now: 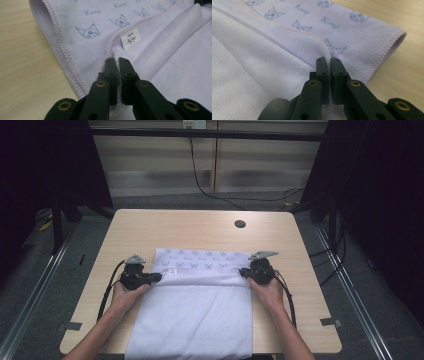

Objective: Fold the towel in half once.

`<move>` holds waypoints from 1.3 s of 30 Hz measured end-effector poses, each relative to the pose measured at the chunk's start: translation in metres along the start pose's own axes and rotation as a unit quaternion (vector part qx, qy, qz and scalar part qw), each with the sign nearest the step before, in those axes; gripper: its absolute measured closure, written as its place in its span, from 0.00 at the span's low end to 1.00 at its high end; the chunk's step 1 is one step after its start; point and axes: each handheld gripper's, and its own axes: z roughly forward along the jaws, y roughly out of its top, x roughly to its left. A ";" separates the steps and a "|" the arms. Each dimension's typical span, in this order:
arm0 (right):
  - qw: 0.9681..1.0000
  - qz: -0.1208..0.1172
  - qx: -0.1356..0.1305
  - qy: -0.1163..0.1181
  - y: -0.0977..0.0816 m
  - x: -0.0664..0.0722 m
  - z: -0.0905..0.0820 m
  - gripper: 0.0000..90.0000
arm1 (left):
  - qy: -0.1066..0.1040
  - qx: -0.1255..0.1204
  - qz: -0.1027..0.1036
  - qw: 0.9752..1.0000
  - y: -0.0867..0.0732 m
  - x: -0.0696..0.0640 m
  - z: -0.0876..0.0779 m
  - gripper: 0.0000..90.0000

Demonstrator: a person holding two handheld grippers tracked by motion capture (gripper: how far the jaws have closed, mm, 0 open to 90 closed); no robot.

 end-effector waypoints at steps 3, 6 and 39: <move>1.000 0.012 -0.002 -0.014 0.014 -0.007 0.015 0.96 | 0.002 -0.008 -0.016 1.000 0.005 0.010 0.004 0.95; 0.999 0.015 0.000 -0.029 0.026 -0.010 0.026 0.96 | 0.004 -0.011 -0.030 0.999 0.010 0.018 0.008 0.96; 0.978 -0.023 -0.204 0.027 0.051 0.024 -0.138 0.96 | -0.074 -0.155 0.058 0.984 0.055 -0.047 -0.125 0.95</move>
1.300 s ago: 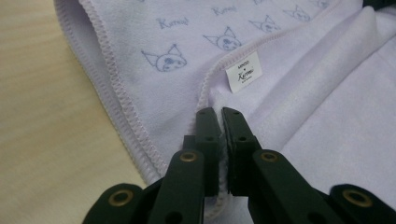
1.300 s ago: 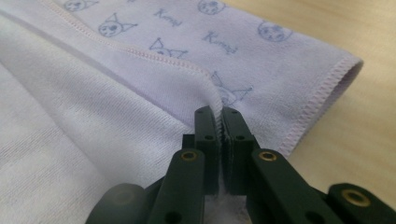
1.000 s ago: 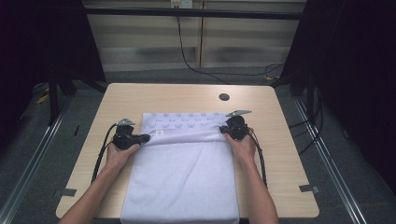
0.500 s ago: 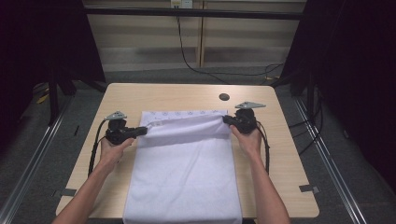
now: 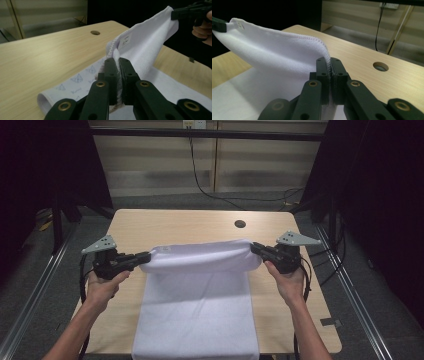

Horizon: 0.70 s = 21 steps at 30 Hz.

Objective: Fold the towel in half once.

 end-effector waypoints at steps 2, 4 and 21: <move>1.000 -0.007 -0.008 0.009 0.003 0.007 -0.012 0.96 | -0.004 -0.002 0.009 1.000 0.002 -0.008 -0.010 0.95; 1.000 -0.013 -0.014 0.019 0.004 0.015 -0.023 0.96 | -0.009 0.000 0.014 1.000 0.000 -0.015 -0.017 0.95; 0.996 -0.012 0.063 0.060 -0.084 0.074 -0.069 0.96 | -0.044 0.071 -0.012 0.996 -0.094 -0.054 -0.035 0.95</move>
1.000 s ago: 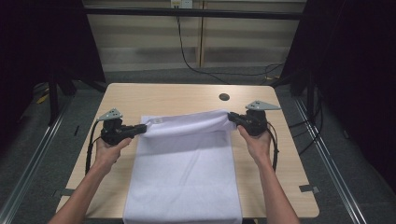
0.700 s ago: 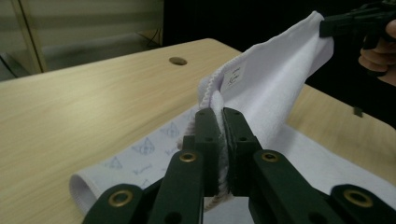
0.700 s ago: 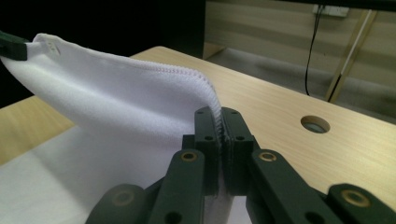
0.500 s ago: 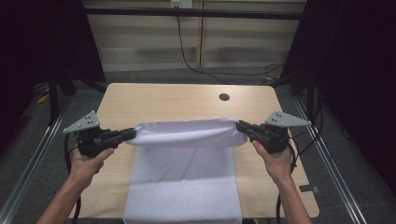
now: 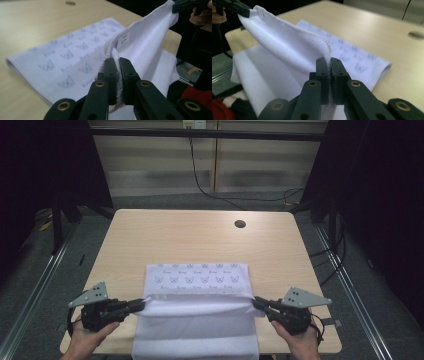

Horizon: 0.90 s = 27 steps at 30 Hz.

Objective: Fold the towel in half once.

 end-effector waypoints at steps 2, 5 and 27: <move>1.000 0.014 0.009 0.006 -0.017 0.002 0.003 0.95 | 0.002 0.019 -0.003 1.000 -0.011 0.000 0.006 0.94; 0.999 0.009 0.038 0.007 -0.035 0.011 0.006 0.95 | -0.006 0.044 -0.002 0.999 -0.023 -0.003 0.010 0.94; 0.998 0.031 0.033 0.041 -0.042 0.007 0.009 0.72 | -0.024 0.040 -0.011 0.999 -0.007 0.010 0.012 0.71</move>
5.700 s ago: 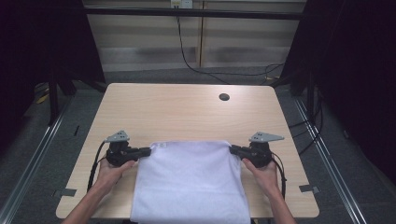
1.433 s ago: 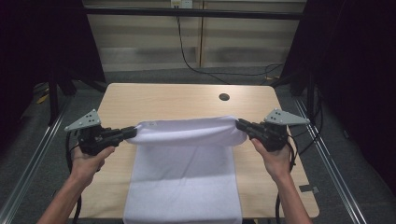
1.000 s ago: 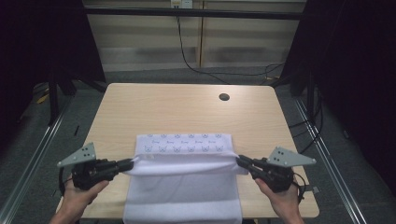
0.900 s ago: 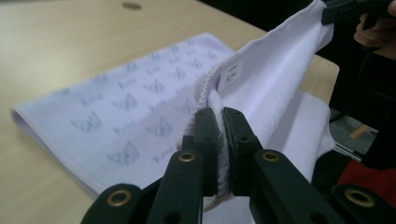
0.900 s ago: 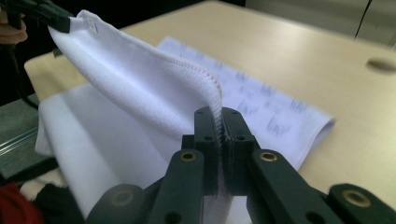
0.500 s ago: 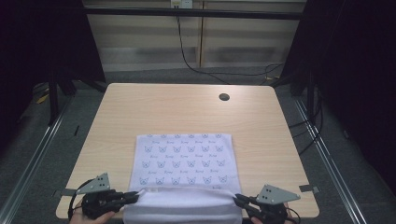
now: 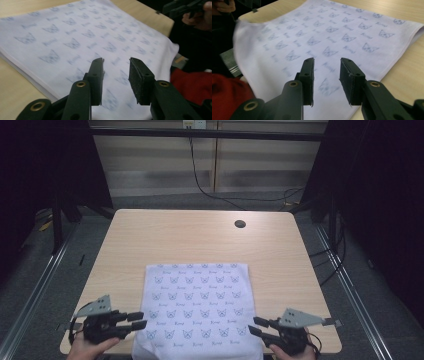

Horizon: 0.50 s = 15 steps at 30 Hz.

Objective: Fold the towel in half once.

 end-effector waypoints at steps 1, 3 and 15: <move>1.000 -0.005 0.002 0.001 0.004 -0.007 0.008 0.71 | 0.008 -0.003 -0.005 1.000 0.004 0.008 0.007 0.71; 1.000 0.000 0.009 0.001 0.013 -0.020 0.025 0.71 | 0.017 0.004 -0.023 1.000 0.011 0.026 0.021 0.70; 0.994 -0.004 0.095 -0.046 0.026 -0.066 0.108 0.63 | 0.100 0.056 -0.019 0.993 -0.003 0.064 0.056 0.69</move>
